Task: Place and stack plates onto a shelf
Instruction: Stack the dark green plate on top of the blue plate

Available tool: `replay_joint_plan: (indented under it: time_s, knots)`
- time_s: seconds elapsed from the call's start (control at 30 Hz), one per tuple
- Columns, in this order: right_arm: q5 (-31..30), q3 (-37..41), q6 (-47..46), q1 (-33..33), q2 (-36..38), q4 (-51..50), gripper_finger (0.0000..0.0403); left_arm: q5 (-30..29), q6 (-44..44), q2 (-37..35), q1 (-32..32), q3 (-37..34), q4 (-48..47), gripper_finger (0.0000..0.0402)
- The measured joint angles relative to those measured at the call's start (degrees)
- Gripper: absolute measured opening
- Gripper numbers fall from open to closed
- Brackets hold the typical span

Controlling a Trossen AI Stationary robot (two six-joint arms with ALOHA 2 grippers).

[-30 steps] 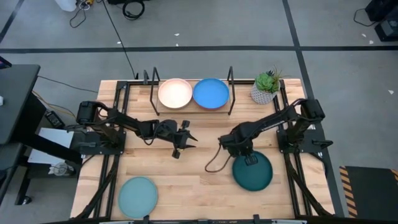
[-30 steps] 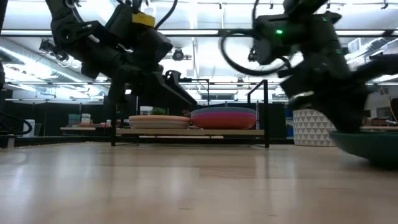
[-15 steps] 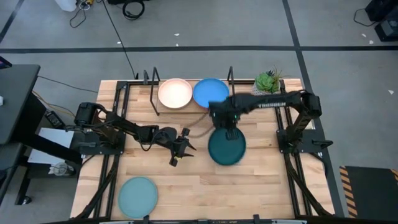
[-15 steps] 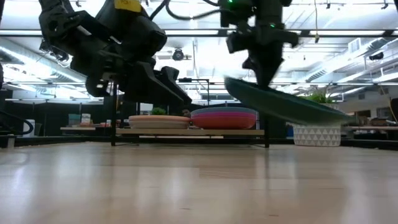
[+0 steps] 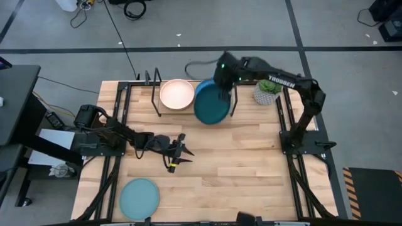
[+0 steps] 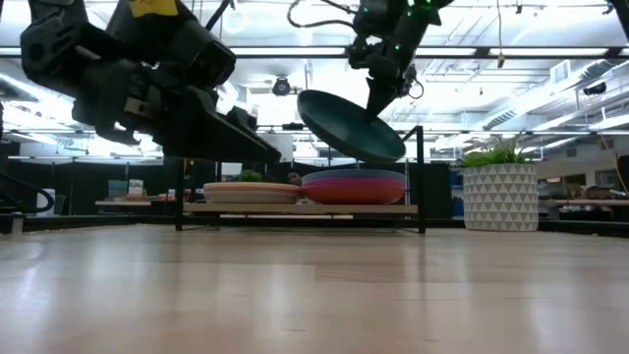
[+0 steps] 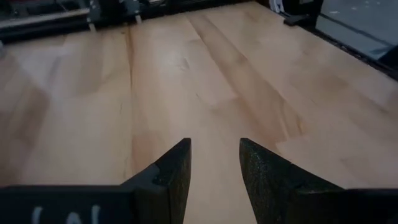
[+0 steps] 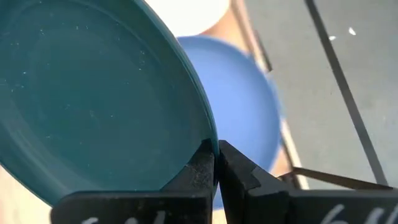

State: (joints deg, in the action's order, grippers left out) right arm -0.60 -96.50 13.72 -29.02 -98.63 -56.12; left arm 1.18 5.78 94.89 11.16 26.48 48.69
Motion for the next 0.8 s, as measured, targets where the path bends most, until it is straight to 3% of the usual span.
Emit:
replay_joint_plan:
  time_s: [0.37,0.63,0.8]
  knots:
    - [6.7,0.0,0.4,-11.1,-0.1,8.5,0.0015,-0.1,-6.9,0.0,2.4,0.0,1.2,0.0143]
    - [7.0,-0.1,0.7,-12.8,-3.9,6.7,0.0015,-4.9,-8.2,0.0,2.4,0.0,2.4,0.0143]
    - [3.0,-0.1,1.5,-12.1,-6.7,6.1,0.002,-7.2,-8.2,0.0,2.2,0.0,3.6,0.0143]
